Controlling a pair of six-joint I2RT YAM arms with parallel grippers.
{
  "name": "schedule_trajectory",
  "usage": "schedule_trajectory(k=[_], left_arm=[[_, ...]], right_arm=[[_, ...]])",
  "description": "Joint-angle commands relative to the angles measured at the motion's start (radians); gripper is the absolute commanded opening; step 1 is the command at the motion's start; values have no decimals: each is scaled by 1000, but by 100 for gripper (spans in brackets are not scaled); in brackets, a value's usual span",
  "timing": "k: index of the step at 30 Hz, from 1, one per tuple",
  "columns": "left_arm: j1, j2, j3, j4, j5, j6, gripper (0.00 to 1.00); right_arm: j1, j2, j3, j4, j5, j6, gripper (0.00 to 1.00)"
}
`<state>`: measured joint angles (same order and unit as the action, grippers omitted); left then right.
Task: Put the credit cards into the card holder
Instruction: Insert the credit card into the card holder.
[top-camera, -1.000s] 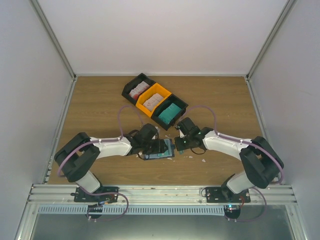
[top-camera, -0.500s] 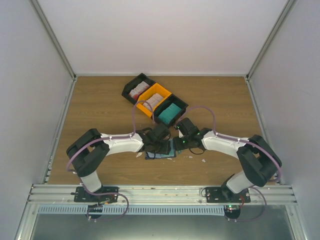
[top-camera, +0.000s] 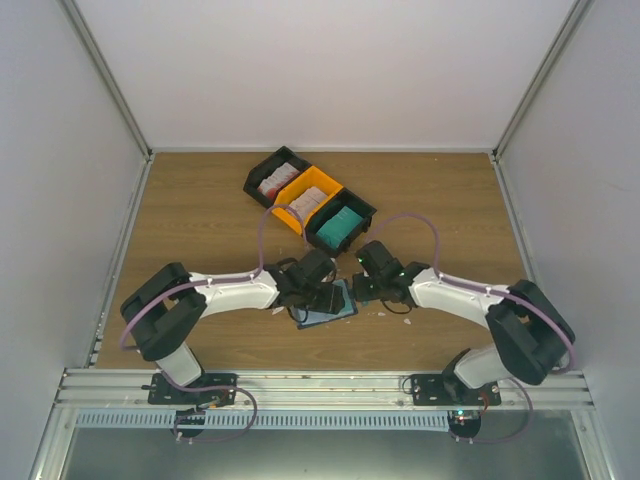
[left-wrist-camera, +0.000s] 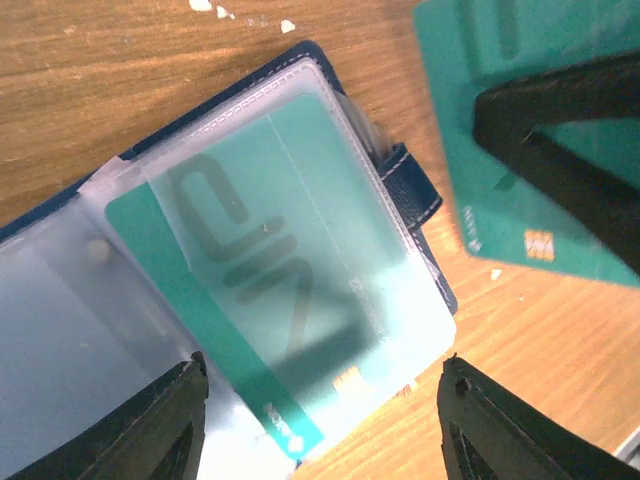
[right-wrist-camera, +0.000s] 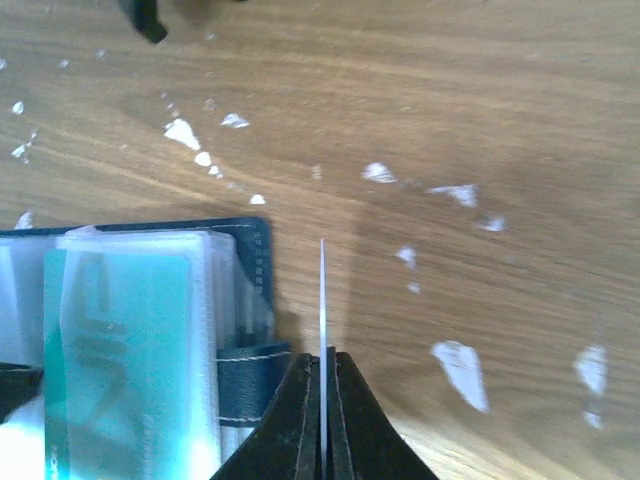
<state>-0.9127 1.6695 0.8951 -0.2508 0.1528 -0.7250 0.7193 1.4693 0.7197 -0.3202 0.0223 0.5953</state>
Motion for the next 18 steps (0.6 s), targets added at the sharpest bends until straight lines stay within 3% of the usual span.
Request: schedule_trajectory(k=[1,4,8,15,18], left_arm=[[15,-95,-38,16,-24,1,65],[21,-165,-62,17,-41,9,68],[41,-312,-133,87,-27,26,75],[121,-612,-326,379,266,0,83],[146,-685,-356,414,305,-26,83]], right_arm=[[8,-113,-24,-35,168,22,3],[8,-214,-24,-12,114,-25,3],[0,-333,-20,75,-111,-93,3],[-37,-423,-20,268,-539,-63,3],[-40,-438,-33,370,-665,-14,3]])
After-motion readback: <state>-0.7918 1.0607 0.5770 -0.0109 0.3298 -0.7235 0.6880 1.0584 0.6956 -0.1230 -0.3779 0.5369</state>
